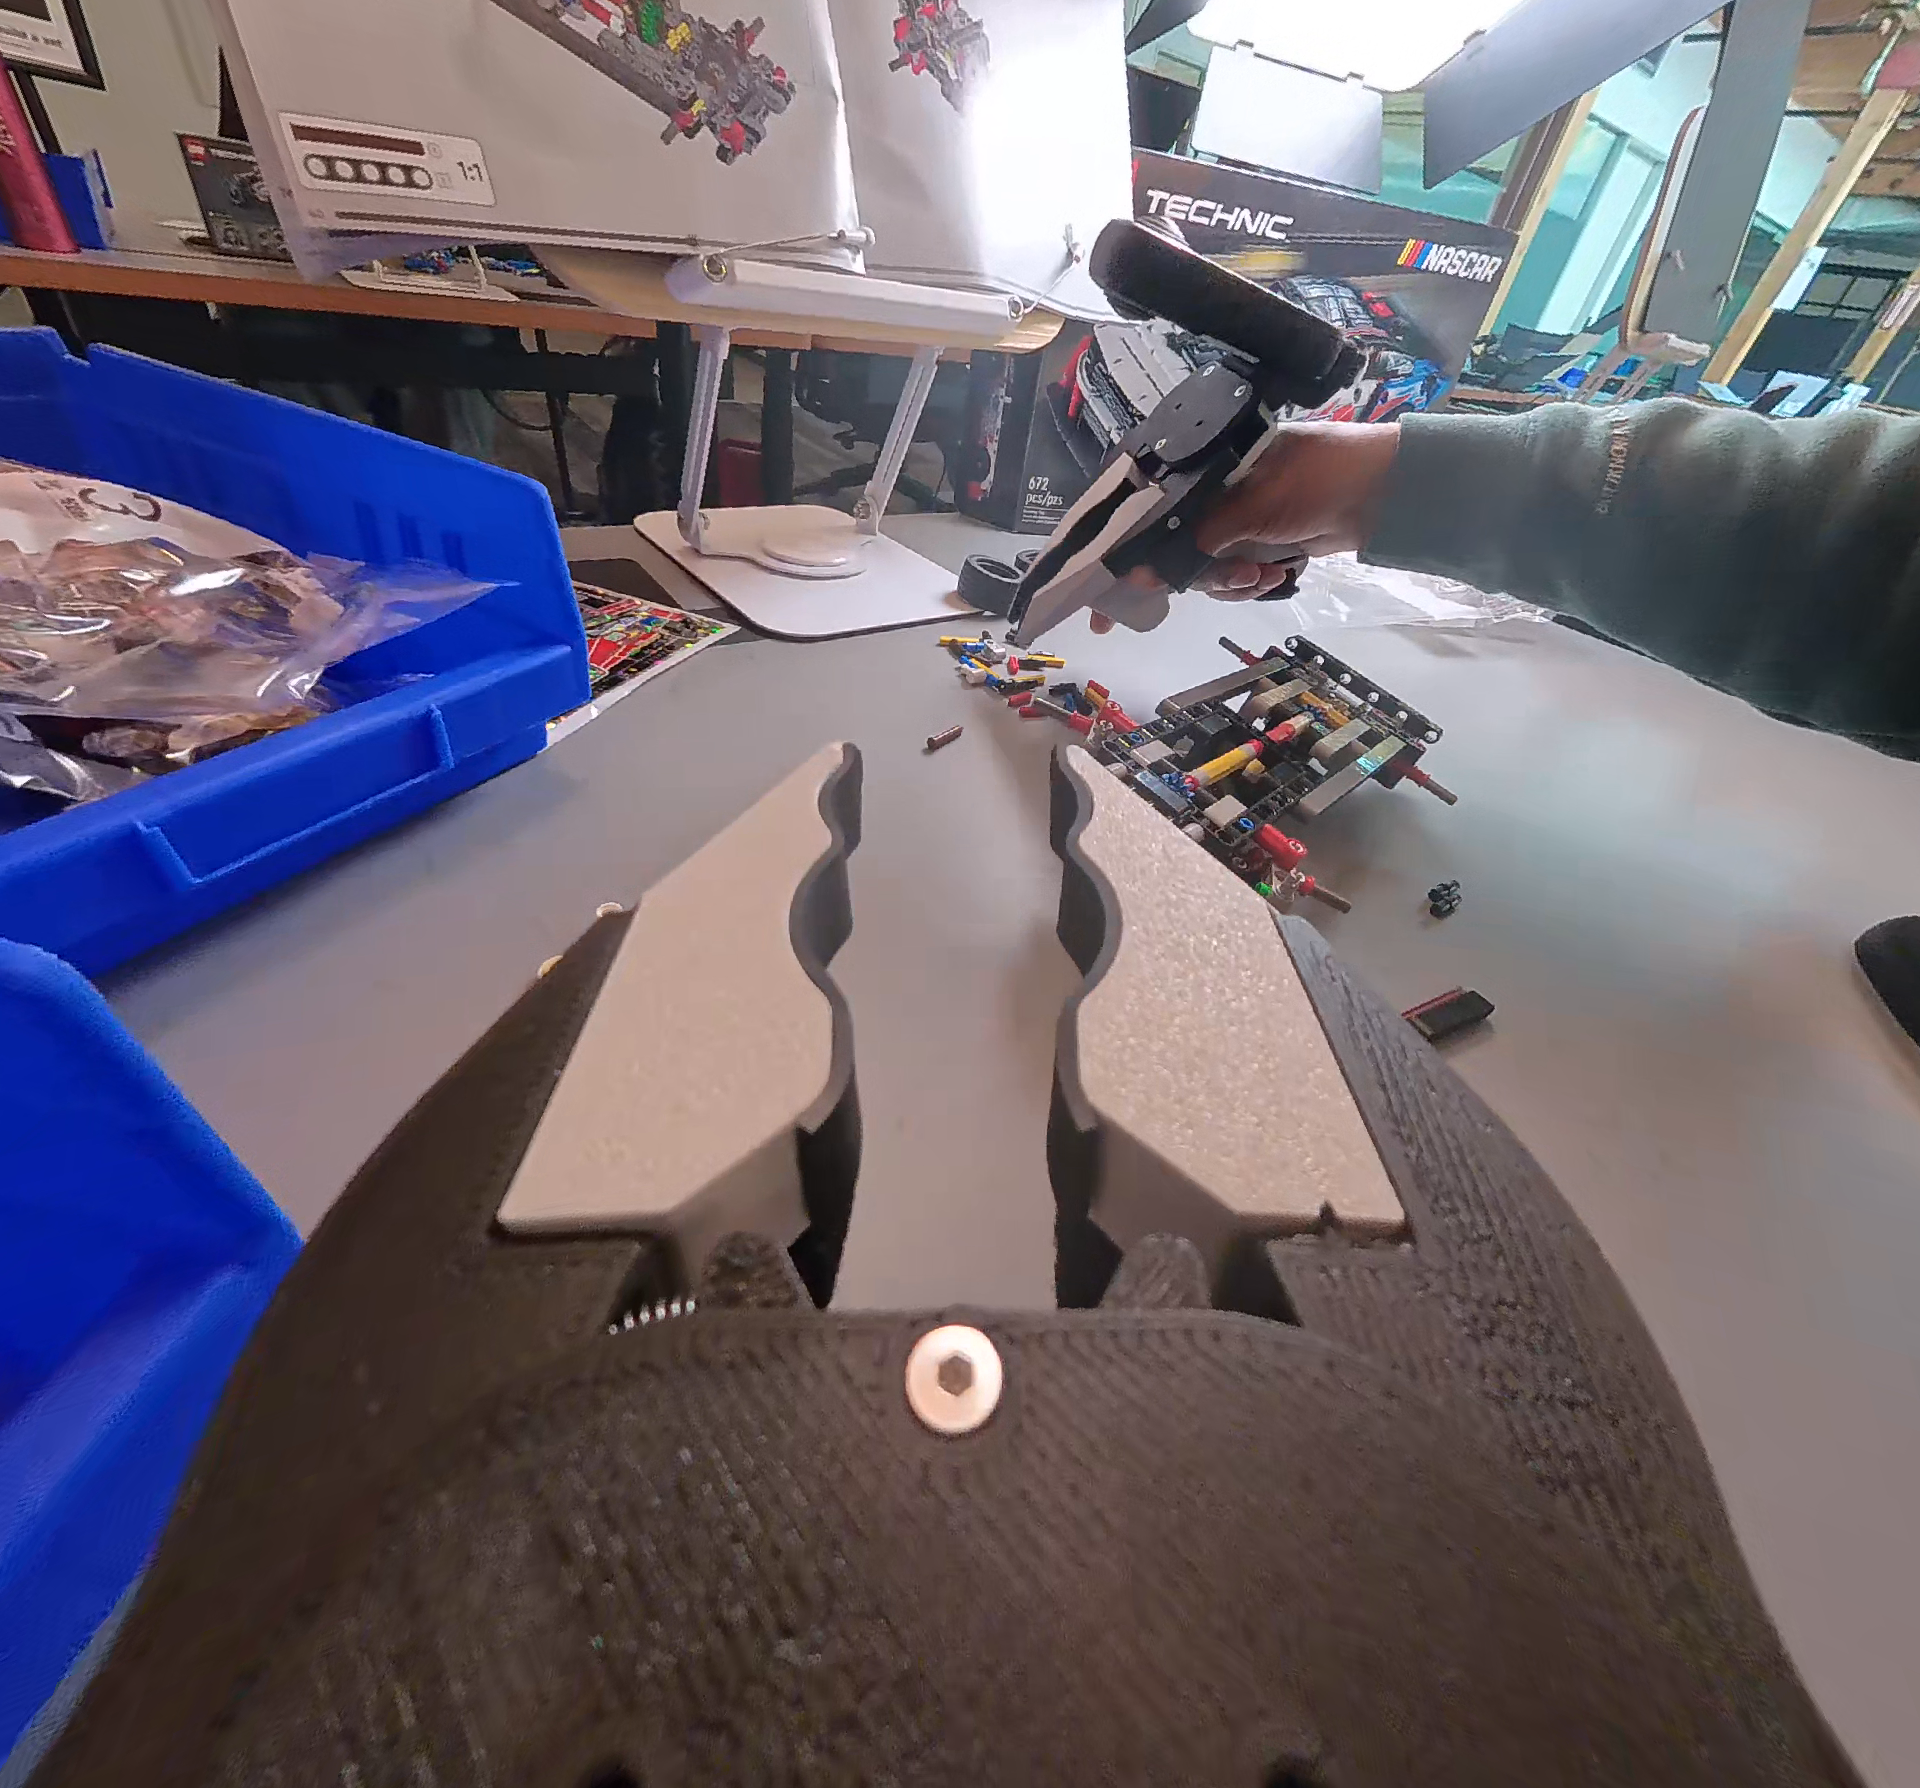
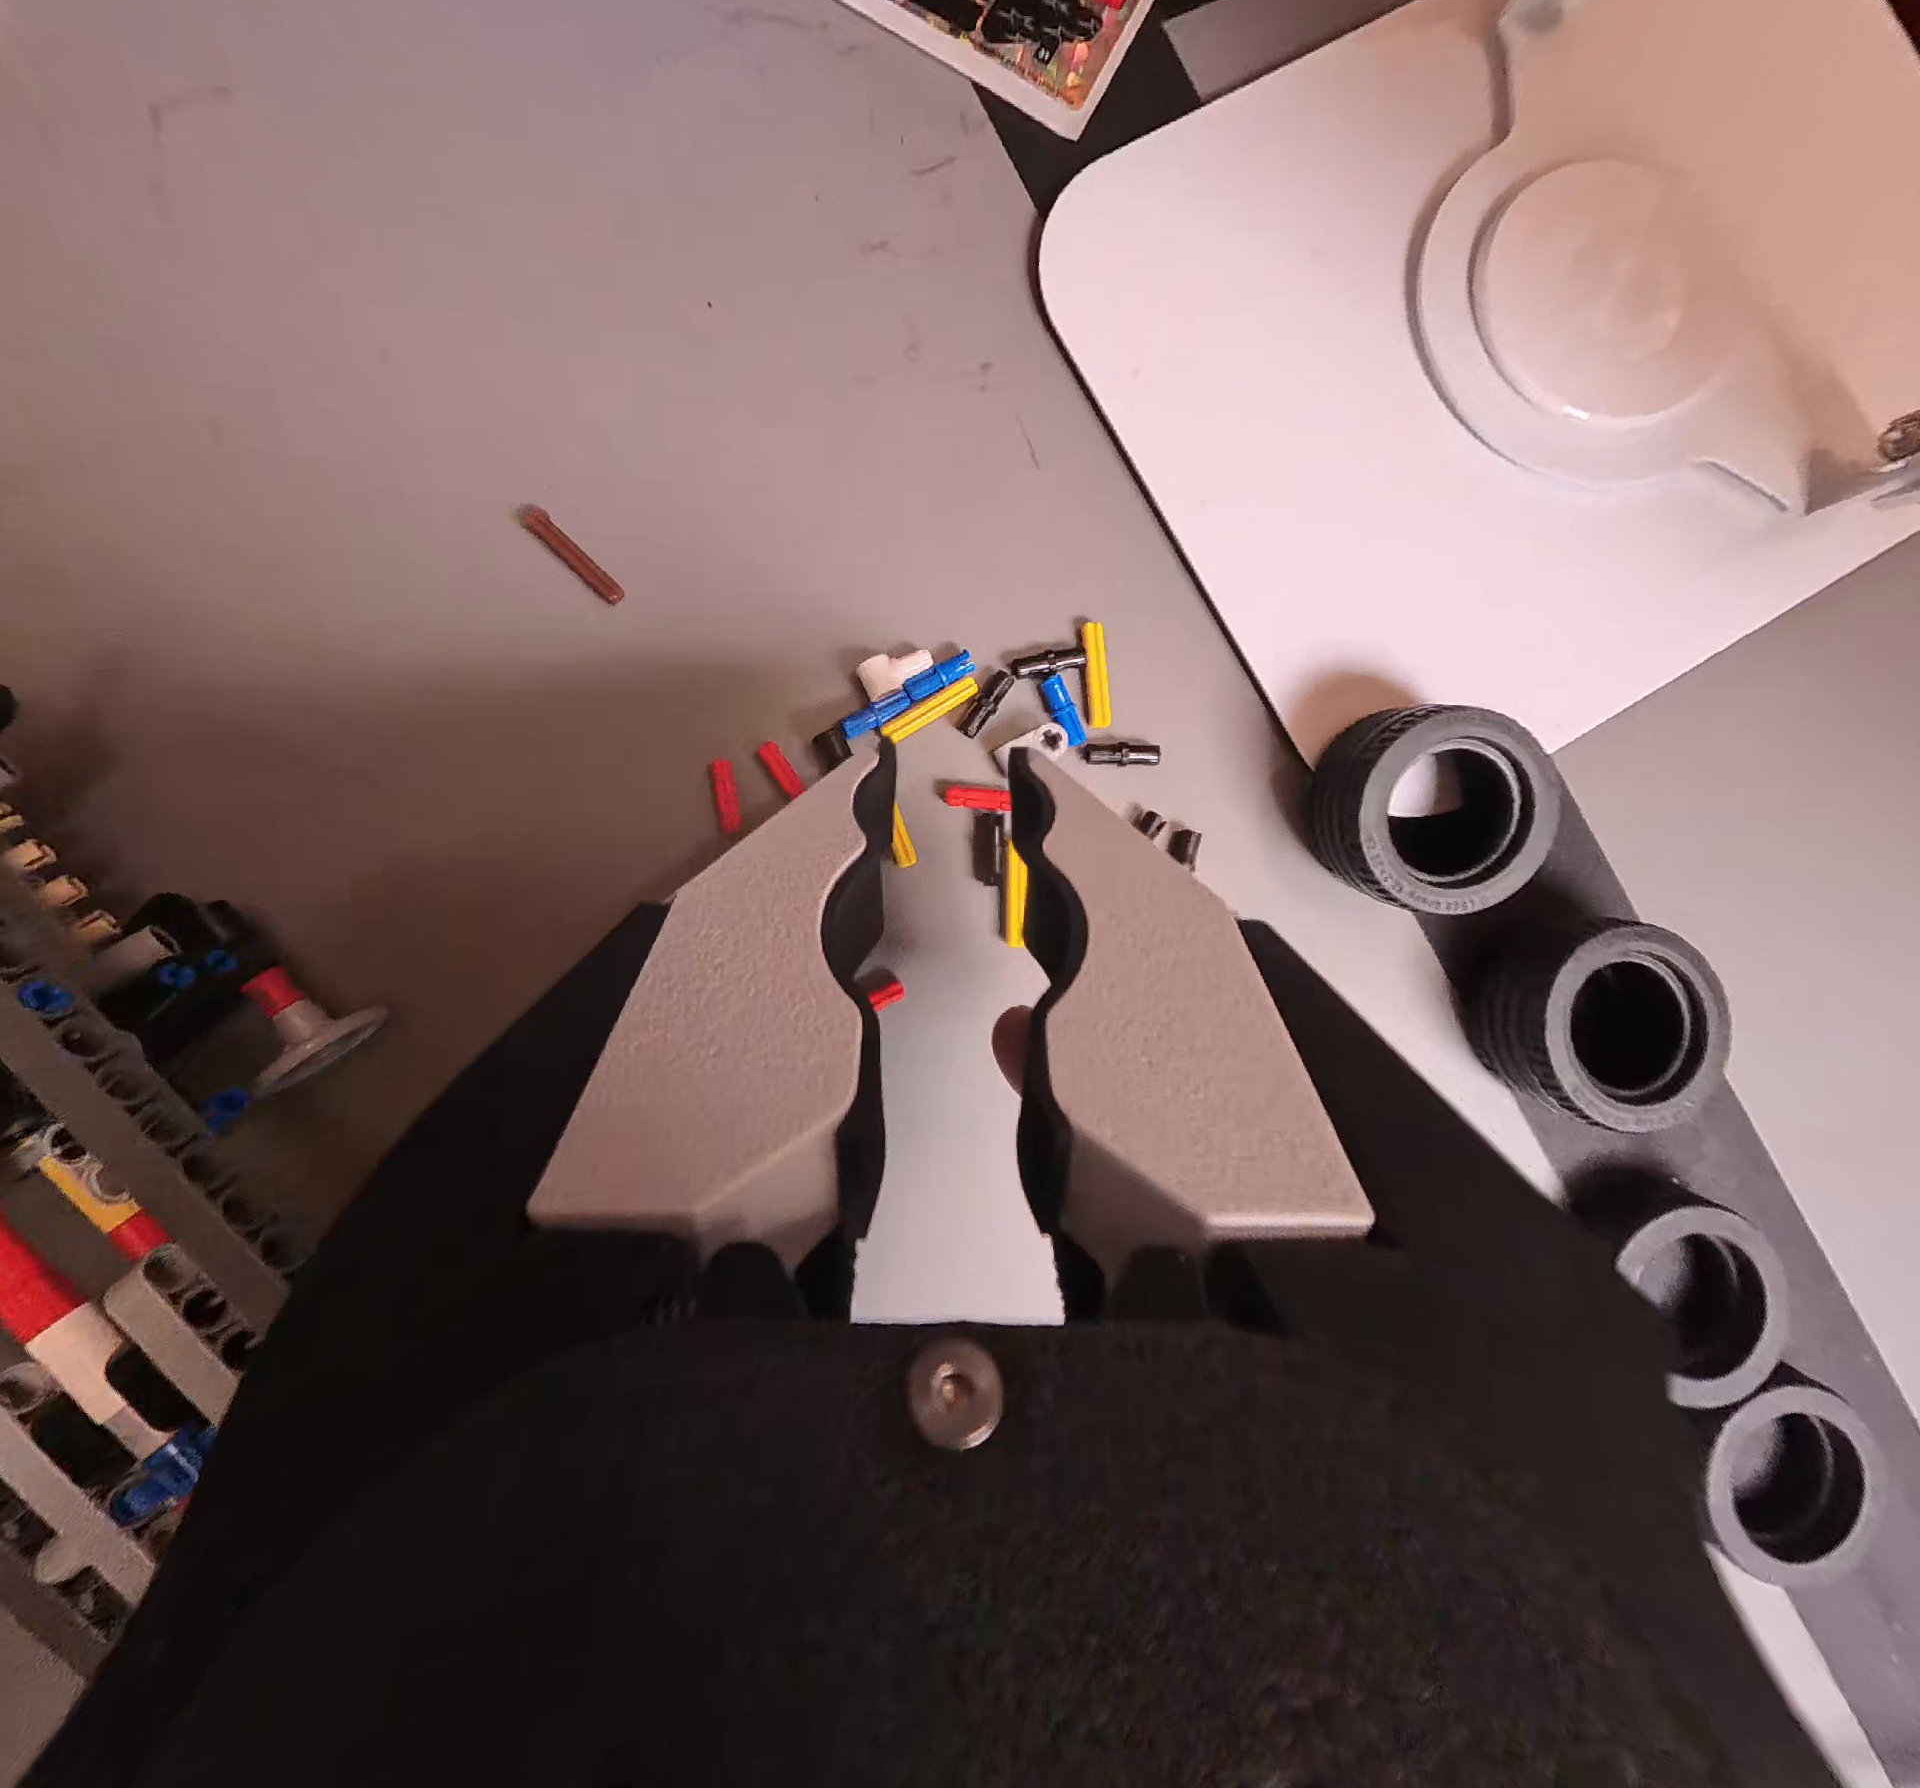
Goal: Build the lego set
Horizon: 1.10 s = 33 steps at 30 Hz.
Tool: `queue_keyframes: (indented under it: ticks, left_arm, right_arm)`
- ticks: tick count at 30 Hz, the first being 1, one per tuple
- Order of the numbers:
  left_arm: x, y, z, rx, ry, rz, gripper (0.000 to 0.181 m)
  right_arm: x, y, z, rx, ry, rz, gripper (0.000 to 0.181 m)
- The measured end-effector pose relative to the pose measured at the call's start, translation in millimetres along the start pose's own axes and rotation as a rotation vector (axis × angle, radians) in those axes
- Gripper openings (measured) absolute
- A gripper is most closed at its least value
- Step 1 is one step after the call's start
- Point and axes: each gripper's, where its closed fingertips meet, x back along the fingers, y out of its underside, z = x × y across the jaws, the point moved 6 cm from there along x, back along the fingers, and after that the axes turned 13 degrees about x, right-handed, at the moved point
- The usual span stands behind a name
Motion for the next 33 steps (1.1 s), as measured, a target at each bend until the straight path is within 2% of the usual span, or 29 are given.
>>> queue_keyframes:
  ticks: [9,17,26,33]
  left_arm:
    - [0,1,0,0.005,0.005,-0.005,0.033]
    - [0,0,-2,0.019,0.004,-0.007,0.032]
    - [0,1,-3,0.020,0.005,-0.008,0.031]
    - [0,0,-4,0.016,-0.002,-0.005,0.030]
  right_arm:
    - [-7,12,2,-0.007,-0.015,-0.070,0.015]
    - [-9,10,18,-0.047,0.006,-0.044,0.014]
    - [-23,10,16,-0.080,-0.024,-0.072,0.013]
    - [-17,9,16,-0.060,-0.012,-0.065,0.011]
